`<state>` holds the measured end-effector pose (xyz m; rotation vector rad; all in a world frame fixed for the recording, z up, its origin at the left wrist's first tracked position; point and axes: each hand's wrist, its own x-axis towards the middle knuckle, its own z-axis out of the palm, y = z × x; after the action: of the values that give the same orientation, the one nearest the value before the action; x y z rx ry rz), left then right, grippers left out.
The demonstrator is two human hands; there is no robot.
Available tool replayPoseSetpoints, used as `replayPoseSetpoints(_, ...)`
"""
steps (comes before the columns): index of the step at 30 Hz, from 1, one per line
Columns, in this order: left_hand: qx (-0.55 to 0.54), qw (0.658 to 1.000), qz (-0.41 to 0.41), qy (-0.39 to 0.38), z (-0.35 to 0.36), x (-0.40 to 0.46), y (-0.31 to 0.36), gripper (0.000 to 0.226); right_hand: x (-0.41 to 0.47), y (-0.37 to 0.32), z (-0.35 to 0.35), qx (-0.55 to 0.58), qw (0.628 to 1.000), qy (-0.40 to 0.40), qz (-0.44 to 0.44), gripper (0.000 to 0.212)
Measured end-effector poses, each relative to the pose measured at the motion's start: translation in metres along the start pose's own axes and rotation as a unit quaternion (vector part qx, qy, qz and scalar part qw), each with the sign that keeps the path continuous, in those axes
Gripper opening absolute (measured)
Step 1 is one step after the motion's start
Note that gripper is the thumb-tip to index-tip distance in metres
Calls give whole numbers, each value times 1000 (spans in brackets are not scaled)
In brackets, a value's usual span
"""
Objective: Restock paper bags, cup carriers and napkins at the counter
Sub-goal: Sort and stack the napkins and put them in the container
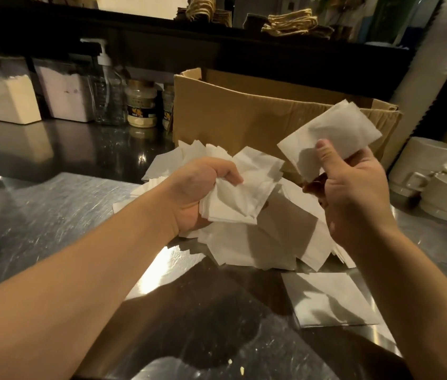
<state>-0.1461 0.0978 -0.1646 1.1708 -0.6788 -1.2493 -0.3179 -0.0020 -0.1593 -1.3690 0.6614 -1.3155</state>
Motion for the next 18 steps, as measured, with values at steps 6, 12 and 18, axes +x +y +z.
replayPoseSetpoints(6, -4, 999, 34, 42, 4, 0, -2, 36, -11, -5, 2, 51, 991, -120, 38, 21)
replayPoseSetpoints(12, 48, 997, 56, 39, 5, 1, -6, 34, -16, 4, 7, -29, 982, -163, 88, 28)
replayPoseSetpoints(18, 13, 998, 61, -24, 1, 5, -9, 38, -14, 6, 8, -62, 983, -143, 99, 17)
